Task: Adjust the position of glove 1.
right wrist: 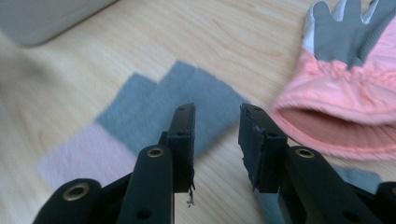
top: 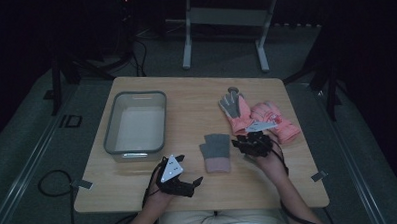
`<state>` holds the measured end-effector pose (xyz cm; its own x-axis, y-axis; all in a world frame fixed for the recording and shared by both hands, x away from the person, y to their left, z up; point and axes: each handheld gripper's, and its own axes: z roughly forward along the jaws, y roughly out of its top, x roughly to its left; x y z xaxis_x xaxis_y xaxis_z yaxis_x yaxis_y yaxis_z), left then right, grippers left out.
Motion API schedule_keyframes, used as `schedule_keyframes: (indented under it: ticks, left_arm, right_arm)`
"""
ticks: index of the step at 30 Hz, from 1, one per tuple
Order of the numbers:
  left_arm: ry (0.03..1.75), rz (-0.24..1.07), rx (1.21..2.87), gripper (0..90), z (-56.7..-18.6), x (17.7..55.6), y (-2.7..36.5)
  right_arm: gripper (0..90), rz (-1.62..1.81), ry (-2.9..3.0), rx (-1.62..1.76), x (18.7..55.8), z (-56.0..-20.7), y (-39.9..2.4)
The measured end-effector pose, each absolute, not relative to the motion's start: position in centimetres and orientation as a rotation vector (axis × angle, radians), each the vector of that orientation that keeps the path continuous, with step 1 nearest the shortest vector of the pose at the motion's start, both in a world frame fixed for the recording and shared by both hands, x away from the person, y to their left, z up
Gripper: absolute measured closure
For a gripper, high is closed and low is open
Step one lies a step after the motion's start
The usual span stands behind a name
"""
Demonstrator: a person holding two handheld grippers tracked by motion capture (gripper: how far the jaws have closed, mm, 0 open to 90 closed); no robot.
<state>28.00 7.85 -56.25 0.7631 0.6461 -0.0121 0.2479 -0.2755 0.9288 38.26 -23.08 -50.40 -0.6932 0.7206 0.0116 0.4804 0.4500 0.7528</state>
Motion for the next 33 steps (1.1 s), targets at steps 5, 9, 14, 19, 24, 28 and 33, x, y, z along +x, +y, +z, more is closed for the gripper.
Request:
schedule_keyframes:
  ticks: [5,9,14,19,24,28,33]
  left_arm:
    - [0.687,0.458,1.851,1.1,-56.2,27.9,7.8]
    - [0.689,0.454,1.851,1.1,-56.3,28.0,7.8]
    - [0.688,0.458,1.852,1.1,-56.2,28.0,7.8]
    - [0.688,0.460,1.853,1.1,-56.2,27.9,7.8]
    - [0.690,0.456,1.850,1.1,-56.3,28.0,7.8]
    - [0.691,0.457,1.849,1.1,-56.3,28.0,7.8]
    - [0.690,0.460,1.847,1.1,-56.3,27.9,7.8]
  right_arm:
    - [66.0,1.031,2.441,0.973,38.7,-51.3,-26.6]
    - [65.8,0.975,2.465,0.964,38.6,-52.0,-28.7]
    - [65.2,0.922,2.493,0.968,38.9,-52.9,-30.0]
    - [62.6,0.917,2.499,1.003,39.4,-54.2,-30.7]
    - [67.9,0.969,2.469,1.004,39.0,-54.6,-31.0]
    - [82.1,1.001,2.412,1.081,38.6,-54.9,-31.1]
    - [85.5,1.027,2.303,1.206,37.2,-53.2,-30.4]
